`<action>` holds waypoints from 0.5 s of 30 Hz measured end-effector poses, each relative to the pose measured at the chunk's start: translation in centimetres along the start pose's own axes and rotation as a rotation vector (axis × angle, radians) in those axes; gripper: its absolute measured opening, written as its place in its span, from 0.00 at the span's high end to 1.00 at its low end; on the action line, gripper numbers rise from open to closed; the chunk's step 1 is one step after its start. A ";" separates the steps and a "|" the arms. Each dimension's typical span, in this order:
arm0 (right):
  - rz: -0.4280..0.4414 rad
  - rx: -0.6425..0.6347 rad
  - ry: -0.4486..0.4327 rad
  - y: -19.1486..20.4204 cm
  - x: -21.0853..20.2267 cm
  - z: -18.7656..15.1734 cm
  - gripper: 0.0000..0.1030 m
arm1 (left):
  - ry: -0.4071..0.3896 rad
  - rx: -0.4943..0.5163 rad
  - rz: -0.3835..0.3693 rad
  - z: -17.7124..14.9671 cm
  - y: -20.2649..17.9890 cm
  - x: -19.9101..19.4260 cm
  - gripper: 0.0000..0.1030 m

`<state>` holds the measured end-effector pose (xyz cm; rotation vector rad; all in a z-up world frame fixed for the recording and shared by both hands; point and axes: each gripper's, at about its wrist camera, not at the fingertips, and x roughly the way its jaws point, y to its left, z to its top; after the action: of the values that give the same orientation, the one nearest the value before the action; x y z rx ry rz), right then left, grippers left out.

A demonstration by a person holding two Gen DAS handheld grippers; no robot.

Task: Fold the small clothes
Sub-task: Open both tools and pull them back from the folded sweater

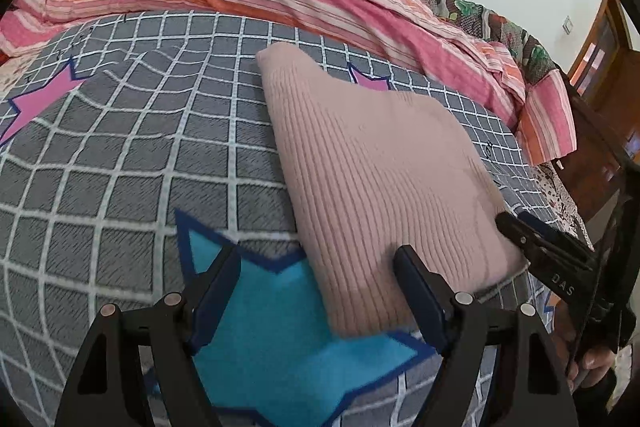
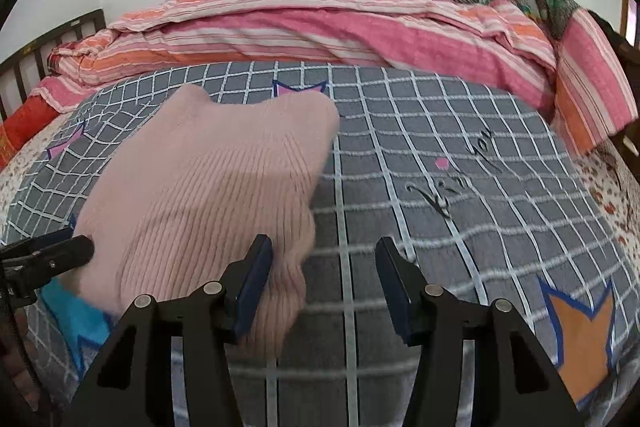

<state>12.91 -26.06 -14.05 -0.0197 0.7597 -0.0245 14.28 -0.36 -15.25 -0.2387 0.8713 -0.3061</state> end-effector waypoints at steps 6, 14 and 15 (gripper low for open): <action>-0.017 0.032 0.007 -0.3 -3.5 -1.8 0.50 | -0.014 0.002 0.025 -0.9 -0.5 -3.0 0.25; -0.013 0.127 0.045 -1.1 -9.1 -1.9 0.47 | -0.042 0.070 0.101 -0.8 -3.5 -8.7 0.25; -0.025 0.122 0.034 -1.0 -9.8 -1.9 0.46 | -0.040 0.078 0.109 -0.7 -3.8 -9.3 0.25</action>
<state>4.47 -26.80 -8.61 0.0877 0.7908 -0.0954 7.43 -0.62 -7.83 -0.1243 0.8277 -0.2325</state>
